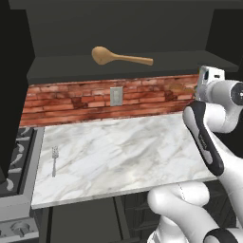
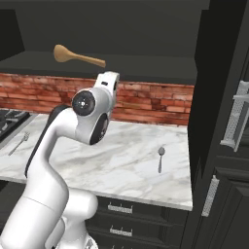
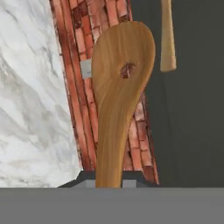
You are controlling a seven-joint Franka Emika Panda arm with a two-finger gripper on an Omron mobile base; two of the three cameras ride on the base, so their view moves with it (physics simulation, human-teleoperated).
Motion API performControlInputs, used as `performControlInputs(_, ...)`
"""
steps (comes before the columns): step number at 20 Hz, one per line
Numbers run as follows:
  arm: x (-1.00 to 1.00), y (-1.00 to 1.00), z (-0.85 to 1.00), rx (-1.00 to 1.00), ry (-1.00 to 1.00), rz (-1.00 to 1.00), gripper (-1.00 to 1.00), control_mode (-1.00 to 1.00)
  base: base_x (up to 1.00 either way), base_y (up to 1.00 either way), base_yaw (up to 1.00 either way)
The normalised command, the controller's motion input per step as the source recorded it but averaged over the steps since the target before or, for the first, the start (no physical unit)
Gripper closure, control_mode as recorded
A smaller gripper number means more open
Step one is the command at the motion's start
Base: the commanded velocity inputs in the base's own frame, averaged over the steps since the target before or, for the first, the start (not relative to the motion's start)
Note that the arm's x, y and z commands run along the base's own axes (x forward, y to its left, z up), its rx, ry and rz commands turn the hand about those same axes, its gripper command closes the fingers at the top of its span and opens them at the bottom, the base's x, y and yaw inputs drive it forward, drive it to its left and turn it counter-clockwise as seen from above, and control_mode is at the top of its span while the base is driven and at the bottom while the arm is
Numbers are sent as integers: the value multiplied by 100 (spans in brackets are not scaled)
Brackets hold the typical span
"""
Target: Organize the utensils by type. Pick up the wooden spoons from the counter and place them in the open cabinet. Then pick up the metallic utensils from the counter and place them in the open drawer.
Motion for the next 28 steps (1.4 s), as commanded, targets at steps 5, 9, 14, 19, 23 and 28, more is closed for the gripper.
performControlInputs(5,29,-19,59,-14,2,0,100,-100,0,0,0)
performControlInputs(9,19,-26,55,-9,4,10,100,-100,0,0,0)
performControlInputs(14,16,-16,43,-2,4,18,100,-100,0,0,0)
performControlInputs(19,35,-5,14,0,0,18,100,-100,0,0,0)
performControlInputs(23,61,-4,13,0,0,12,100,-100,0,0,0)
performControlInputs(28,54,0,30,0,5,10,100,-100,0,0,0)
